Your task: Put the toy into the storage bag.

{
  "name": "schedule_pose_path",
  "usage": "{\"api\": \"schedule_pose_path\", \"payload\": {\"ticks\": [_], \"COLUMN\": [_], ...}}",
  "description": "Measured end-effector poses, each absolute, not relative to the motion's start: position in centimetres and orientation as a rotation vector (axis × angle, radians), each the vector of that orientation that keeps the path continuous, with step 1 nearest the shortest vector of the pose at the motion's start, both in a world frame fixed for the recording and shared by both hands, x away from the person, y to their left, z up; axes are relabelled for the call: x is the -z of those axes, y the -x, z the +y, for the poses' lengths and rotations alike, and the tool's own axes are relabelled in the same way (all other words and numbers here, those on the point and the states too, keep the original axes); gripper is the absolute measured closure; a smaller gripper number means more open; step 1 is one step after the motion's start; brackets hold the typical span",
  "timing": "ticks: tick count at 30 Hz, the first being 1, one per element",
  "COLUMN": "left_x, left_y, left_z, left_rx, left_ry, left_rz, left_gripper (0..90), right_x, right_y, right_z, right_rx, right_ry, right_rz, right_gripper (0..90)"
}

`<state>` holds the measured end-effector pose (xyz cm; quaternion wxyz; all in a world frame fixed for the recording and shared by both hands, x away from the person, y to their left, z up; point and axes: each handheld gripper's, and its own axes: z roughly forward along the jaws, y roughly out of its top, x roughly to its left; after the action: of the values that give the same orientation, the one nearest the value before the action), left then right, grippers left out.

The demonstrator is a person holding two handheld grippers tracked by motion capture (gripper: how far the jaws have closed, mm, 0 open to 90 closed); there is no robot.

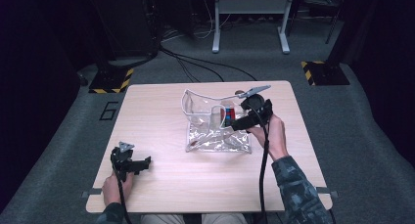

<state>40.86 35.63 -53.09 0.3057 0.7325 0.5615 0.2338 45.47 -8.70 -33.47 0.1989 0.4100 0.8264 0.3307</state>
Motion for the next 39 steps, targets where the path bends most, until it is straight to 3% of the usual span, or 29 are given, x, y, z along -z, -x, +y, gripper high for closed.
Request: {"api": "schedule_pose_path", "payload": {"ticks": [15, 39], "left_x": [53.1, 53.1], "left_y": [-40.9, -40.9], "left_z": [35.5, 35.6], "left_rx": [-0.62, -0.62], "left_ry": [-1.921, -1.926], "left_rz": [1.492, 1.49], "left_gripper": [0.3, 0.3], "right_x": [36.2, 45.0], "right_y": [-43.1, -40.4], "right_z": [-11.1, -16.5], "right_rx": [-0.878, -0.84], "right_ry": [-1.189, -1.457], "right_rz": [2.288, 2.273], "right_gripper": [3.5, 3.9]}}
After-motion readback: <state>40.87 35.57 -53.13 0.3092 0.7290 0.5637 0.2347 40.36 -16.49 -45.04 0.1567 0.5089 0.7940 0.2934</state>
